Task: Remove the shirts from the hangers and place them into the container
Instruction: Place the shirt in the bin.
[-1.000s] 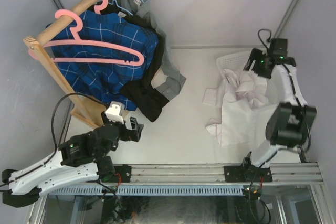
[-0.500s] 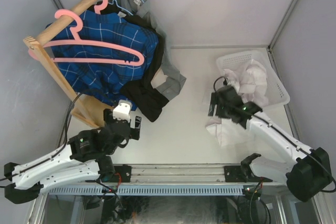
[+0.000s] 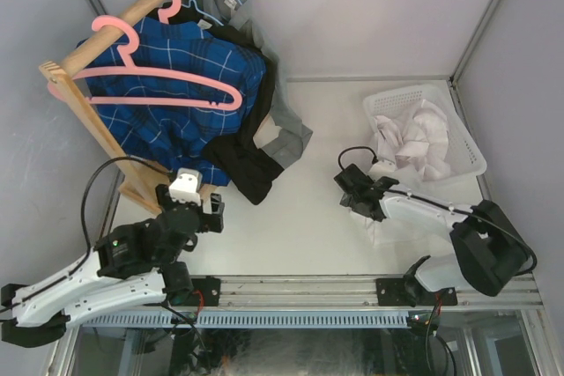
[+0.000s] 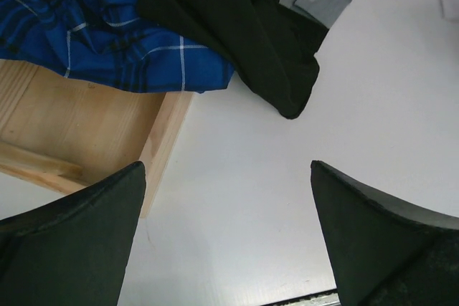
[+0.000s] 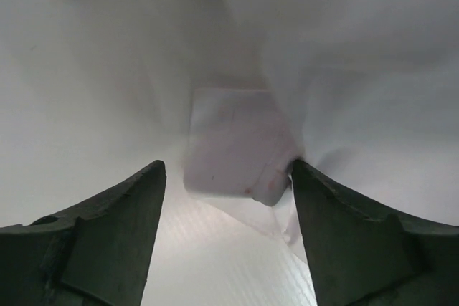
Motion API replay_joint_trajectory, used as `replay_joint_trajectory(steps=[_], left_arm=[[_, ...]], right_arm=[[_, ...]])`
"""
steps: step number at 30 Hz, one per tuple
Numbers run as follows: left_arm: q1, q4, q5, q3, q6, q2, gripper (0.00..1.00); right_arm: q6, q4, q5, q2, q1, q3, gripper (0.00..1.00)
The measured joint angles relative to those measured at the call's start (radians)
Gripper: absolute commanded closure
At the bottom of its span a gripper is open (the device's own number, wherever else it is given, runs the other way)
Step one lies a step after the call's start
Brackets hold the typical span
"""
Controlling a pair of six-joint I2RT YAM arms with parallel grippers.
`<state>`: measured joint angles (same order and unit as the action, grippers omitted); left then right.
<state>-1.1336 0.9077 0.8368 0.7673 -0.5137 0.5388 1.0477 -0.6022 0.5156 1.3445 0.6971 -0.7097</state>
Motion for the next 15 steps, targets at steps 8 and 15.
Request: replay_joint_trajectory(steps=[8, 15], left_arm=[[0.000, 0.000, 0.026, 0.000, -0.010, -0.093, 0.00], [0.000, 0.001, 0.031, 0.000, -0.018, -0.092, 0.00]], right_arm=[[0.079, -0.013, 0.072, 0.123, 0.038, 0.000, 1.00], [0.057, -0.011, 0.081, 0.049, 0.067, 0.000, 1.00]])
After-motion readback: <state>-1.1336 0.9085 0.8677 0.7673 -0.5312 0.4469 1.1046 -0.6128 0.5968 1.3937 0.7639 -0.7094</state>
